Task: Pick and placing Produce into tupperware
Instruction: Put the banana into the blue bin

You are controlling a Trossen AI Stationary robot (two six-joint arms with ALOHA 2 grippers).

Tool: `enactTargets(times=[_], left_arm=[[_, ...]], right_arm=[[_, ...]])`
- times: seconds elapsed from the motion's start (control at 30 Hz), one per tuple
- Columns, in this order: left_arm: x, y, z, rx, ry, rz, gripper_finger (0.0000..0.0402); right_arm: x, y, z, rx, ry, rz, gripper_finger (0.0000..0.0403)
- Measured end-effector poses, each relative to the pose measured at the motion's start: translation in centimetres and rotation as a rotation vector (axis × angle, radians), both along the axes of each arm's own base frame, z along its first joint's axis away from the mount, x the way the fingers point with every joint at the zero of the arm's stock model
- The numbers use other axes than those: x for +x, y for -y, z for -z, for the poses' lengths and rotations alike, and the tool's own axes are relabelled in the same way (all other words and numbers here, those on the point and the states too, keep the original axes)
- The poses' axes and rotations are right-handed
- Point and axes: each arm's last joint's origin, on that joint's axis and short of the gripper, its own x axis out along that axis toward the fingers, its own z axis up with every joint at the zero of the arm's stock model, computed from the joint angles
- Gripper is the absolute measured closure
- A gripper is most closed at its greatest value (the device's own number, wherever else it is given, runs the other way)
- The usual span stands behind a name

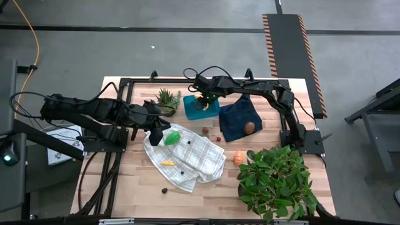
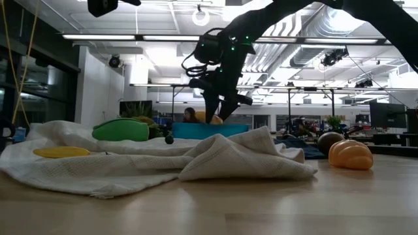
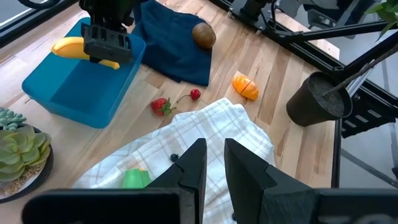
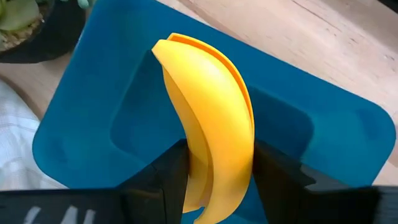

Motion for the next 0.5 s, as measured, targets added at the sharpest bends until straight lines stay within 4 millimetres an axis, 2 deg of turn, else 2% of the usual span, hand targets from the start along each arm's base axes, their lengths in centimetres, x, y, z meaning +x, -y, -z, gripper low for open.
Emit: enactTargets(times=[0.37,0.5], left_arm=[[0.00,0.00,0.00,0.001,0.000,0.000,0.0355],[0.00,0.00,0.00,0.001,0.000,0.000,0.0355]], right_arm=[[0.03,-0.05,-0.04,0.007,0.005,-0.029,0.0253],[0.07,-0.04,-0.05,0.008,0.010,-0.031,0.0239]])
